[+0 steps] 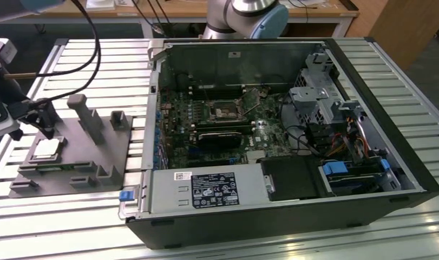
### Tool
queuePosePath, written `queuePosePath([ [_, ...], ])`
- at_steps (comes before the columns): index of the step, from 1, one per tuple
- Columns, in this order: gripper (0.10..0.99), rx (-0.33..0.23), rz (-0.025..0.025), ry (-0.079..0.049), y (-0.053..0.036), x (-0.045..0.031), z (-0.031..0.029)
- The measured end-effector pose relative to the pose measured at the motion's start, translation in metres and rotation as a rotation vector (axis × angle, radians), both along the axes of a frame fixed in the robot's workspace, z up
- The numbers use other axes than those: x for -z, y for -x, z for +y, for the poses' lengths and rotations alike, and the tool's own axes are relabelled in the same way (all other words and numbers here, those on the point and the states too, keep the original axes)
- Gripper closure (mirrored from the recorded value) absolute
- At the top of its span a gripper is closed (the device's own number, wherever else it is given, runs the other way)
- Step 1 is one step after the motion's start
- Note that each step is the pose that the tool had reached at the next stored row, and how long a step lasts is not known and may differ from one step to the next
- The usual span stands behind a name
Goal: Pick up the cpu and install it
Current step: 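Pick up the cpu and move it towards the insertion slot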
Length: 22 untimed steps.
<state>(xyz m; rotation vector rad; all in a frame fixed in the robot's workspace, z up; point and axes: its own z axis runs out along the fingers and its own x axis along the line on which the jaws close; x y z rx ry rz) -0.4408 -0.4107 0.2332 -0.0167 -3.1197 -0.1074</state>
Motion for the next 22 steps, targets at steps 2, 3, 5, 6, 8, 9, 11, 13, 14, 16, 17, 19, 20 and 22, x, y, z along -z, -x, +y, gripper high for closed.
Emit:
queuePosePath([
  [2,0.427,-0.001,-0.0001,-0.001,0.0005,0.0037,0.0],
  [3,0.427,-0.001,0.0,-0.001,0.0005,0.0054,0.0],
  [5,0.427,-0.001,0.0,-0.001,0.0007,0.0091,0.0],
  [6,0.427,-0.001,0.0,-0.001,0.0008,0.0109,0.0],
  [8,0.427,-0.001,0.0001,-0.001,0.0009,0.0145,0.0],
  [9,0.427,-0.001,-0.0002,-0.001,0.0009,0.0163,0.0],
  [11,0.427,-0.001,-0.0023,-0.001,0.0013,0.0196,0.0],
  [13,0.427,-0.001,-0.0086,-0.001,0.0019,0.0218,0.0],
  [14,0.427,-0.001,-0.0115,-0.001,0.002,0.0231,0.0],
  [16,0.427,-0.001,-0.0118,-0.001,0.002,0.026,0.0],
  [17,0.427,-0.001,-0.0118,-0.001,0.0021,0.0278,0.0],
  [19,0.427,-0.001,-0.0095,-0.001,0.0021,0.0312,0.0],
  [20,0.427,-0.001,-0.0089,-0.001,0.0022,0.0328,0.0001],
  [22,0.427,-0.001,-0.0089,-0.001,0.0022,0.0355,0.0],
])
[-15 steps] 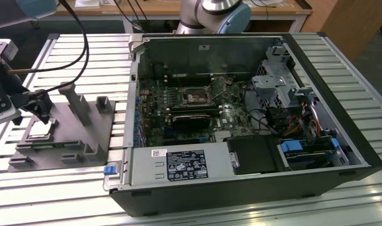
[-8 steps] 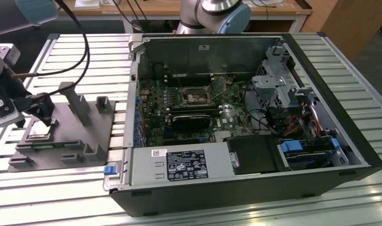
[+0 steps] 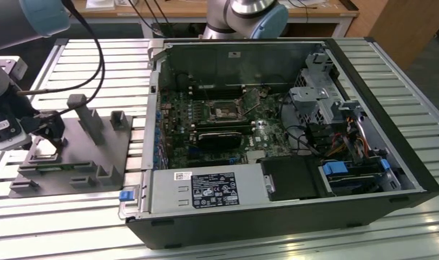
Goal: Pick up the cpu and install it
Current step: 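Pick up the cpu and move it towards the insertion slot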
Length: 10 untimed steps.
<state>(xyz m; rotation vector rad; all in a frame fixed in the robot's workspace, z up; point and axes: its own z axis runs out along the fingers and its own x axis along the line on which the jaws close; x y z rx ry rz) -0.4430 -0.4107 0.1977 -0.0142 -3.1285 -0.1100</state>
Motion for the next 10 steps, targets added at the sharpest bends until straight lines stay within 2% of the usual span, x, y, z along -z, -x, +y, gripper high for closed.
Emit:
queuePosePath([
  [10,0.427,0.0,0.0,0.0,0.0011,0.0078,0.0],
])
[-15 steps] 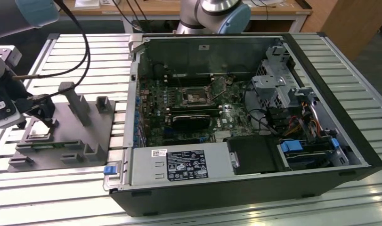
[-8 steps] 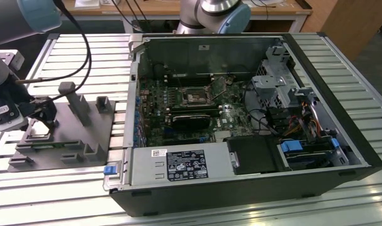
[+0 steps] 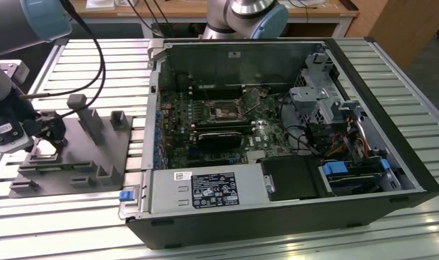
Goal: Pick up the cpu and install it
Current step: 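Pick up the cpu and move it towards the insertion slot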
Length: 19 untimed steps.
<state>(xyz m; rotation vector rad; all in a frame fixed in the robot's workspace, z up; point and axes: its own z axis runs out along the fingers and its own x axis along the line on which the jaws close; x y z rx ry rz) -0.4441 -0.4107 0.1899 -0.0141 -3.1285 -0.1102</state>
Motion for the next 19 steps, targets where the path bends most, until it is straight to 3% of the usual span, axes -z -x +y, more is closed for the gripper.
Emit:
queuePosePath([
  [4,0.439,-0.001,0.0,0.0,0.0002,0.0025,0.0],
  [5,0.51,-0.001,0.0,0.0,0.0002,0.0031,0.0],
  [19,0.51,-0.003,-0.0035,0.0,0.0004,0.0027,0.0001],
])
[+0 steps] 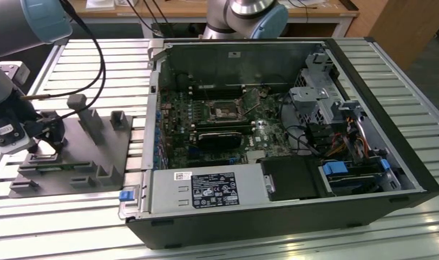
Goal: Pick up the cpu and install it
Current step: 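Pick up the cpu and move it towards the insertion slot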
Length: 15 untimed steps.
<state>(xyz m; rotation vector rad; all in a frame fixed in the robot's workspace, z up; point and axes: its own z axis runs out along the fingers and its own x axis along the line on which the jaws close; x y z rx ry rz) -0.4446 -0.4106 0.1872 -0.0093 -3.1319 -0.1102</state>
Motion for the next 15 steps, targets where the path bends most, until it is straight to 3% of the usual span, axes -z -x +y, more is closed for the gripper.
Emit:
queuePosePath([
  [11,0.561,0.0,-0.0003,0.0,0.0001,0.0017,0.0],
  [15,0.561,0.0,0.0,0.0,0.0002,-0.0045,0.0001],
])
